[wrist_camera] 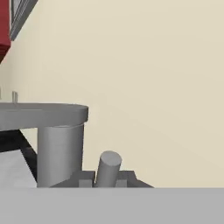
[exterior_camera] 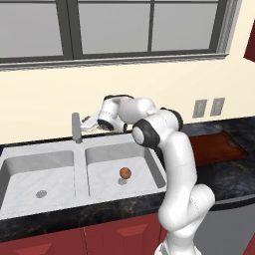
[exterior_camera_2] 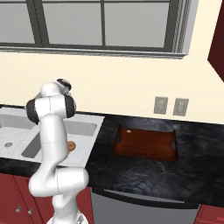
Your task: Pick up all produce items and place them in the sink. Turn on the sink faucet to wash them. Then turn the sink off and put them in the tray.
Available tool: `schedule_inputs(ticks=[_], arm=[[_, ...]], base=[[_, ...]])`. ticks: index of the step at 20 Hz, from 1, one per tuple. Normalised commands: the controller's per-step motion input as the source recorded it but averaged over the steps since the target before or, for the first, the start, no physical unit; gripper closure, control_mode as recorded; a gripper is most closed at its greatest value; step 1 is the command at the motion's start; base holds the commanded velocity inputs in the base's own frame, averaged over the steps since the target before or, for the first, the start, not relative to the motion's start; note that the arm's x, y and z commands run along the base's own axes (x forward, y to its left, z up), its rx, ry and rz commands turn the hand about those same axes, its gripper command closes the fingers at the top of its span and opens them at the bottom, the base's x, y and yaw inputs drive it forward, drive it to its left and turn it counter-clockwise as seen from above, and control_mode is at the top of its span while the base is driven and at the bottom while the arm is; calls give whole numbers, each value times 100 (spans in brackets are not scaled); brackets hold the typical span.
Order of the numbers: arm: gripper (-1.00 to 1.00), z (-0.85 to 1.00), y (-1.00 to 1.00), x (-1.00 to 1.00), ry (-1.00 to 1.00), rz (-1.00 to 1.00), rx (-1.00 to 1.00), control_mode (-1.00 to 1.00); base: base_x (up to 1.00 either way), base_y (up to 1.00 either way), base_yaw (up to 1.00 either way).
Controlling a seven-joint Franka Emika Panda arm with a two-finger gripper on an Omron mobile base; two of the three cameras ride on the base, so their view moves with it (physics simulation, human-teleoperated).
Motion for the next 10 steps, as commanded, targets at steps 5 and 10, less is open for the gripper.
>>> schedule_inputs(ticks=[5, 10], arm=[[100, -41, -70, 10, 16, -6, 7, -100], [100, -5, -24, 44, 27, -8, 1, -100]], base=[[0, 0, 0], [0, 0, 0]])
